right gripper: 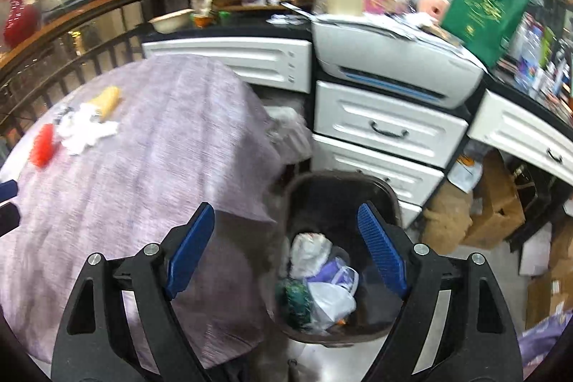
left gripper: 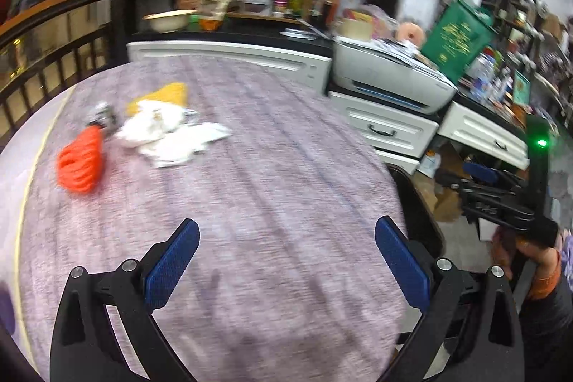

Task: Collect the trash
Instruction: 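Bring both tools back over the table, then grasp the orange foam net with the left tool while the right grasps the white tissue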

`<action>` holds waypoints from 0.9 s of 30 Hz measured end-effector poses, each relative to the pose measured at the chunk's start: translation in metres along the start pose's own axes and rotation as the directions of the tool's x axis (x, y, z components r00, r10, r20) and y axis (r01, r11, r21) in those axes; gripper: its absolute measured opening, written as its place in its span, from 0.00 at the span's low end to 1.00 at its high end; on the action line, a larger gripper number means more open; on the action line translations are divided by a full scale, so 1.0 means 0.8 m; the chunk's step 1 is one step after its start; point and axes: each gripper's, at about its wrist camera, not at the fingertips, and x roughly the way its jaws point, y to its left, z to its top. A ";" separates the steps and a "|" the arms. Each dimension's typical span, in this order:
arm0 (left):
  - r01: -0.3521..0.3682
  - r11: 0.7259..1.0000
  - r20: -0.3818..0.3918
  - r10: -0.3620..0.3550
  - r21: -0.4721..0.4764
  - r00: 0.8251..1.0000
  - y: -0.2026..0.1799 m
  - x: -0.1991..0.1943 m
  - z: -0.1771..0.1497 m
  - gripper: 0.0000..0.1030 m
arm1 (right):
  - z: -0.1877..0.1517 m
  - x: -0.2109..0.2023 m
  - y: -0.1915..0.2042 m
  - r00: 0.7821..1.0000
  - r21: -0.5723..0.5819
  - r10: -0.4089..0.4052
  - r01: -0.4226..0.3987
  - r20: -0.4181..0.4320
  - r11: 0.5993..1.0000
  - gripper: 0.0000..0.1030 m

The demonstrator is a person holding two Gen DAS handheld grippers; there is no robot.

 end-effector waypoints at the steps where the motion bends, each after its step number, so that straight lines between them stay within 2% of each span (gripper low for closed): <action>1: -0.016 1.000 0.001 0.016 -0.014 1.000 0.012 -0.003 0.000 0.94 | 0.005 -0.001 0.011 1.000 -0.012 0.020 -0.020 0.004 1.000 0.80; 8: -0.165 0.980 -0.030 0.163 -0.115 0.986 0.103 -0.017 -0.008 0.94 | 0.026 -0.001 0.086 0.989 -0.077 0.144 -0.142 0.016 0.987 0.80; 13: -0.241 0.953 -0.083 0.229 -0.186 0.970 0.165 -0.013 -0.010 0.94 | 0.035 0.002 0.145 0.975 -0.146 0.220 -0.215 0.017 0.966 0.80; 16: -0.257 0.944 -0.103 0.241 -0.209 0.965 0.187 -0.004 -0.005 0.94 | 0.041 0.014 0.177 0.965 -0.177 0.263 -0.261 -0.011 0.949 0.80; 22: -0.289 0.944 -0.102 0.275 -0.162 0.956 0.202 0.025 0.027 0.94 | 0.051 0.031 0.212 0.947 -0.199 0.316 -0.321 -0.058 0.926 0.80; 25: -0.326 0.937 -0.095 0.316 -0.122 0.944 0.204 0.041 0.043 0.94 | 0.056 0.037 0.223 0.939 -0.213 0.336 -0.344 -0.074 0.915 0.80; 27: -0.364 0.927 -0.106 0.354 -0.094 0.929 0.208 0.056 0.050 0.94 | 0.060 0.040 0.232 0.936 -0.231 0.341 -0.351 -0.081 0.908 0.80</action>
